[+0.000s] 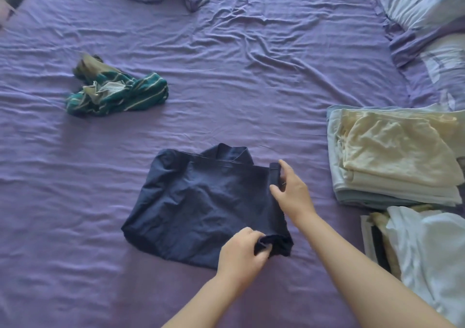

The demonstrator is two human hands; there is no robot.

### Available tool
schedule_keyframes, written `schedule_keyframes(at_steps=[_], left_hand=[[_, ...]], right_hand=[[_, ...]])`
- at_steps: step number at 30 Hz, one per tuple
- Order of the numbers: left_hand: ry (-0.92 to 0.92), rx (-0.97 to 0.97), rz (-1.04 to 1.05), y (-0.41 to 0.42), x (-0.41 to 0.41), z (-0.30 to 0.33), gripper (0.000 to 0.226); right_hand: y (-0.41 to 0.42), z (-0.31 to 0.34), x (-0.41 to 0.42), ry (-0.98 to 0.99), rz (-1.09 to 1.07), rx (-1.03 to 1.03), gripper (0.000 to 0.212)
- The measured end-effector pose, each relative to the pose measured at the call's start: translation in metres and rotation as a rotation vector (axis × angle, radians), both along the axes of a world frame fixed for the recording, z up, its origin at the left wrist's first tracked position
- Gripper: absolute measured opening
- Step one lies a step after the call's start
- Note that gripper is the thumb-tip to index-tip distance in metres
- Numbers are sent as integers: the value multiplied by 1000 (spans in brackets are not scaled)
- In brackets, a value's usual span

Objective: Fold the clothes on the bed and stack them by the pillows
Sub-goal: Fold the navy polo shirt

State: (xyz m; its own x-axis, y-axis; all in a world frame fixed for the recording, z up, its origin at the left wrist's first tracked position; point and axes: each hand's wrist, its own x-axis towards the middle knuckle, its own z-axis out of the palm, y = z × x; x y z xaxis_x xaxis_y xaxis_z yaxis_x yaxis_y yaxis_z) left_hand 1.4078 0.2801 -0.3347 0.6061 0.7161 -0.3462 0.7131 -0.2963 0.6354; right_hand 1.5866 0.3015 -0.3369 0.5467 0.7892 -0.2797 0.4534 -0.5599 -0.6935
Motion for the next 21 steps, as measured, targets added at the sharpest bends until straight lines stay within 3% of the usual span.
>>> schedule_keyframes(at_steps=[2, 5, 12, 18, 21], left_hand=[[-60, -135, 152, 17, -21, 9, 10], [-71, -187, 302, 45, -63, 17, 4], [210, -31, 347, 100, -165, 19, 12], [312, 59, 390, 141, -213, 5, 12], [225, 136, 501, 155, -209, 1, 26]], right_hand=[[17, 9, -16, 21, -5, 8, 65], [48, 19, -47, 24, -36, 36, 63], [128, 29, -145, 46, 29, 126, 63], [162, 12, -209, 145, 192, 50, 67], [141, -4, -214, -24, 347, 19, 57]])
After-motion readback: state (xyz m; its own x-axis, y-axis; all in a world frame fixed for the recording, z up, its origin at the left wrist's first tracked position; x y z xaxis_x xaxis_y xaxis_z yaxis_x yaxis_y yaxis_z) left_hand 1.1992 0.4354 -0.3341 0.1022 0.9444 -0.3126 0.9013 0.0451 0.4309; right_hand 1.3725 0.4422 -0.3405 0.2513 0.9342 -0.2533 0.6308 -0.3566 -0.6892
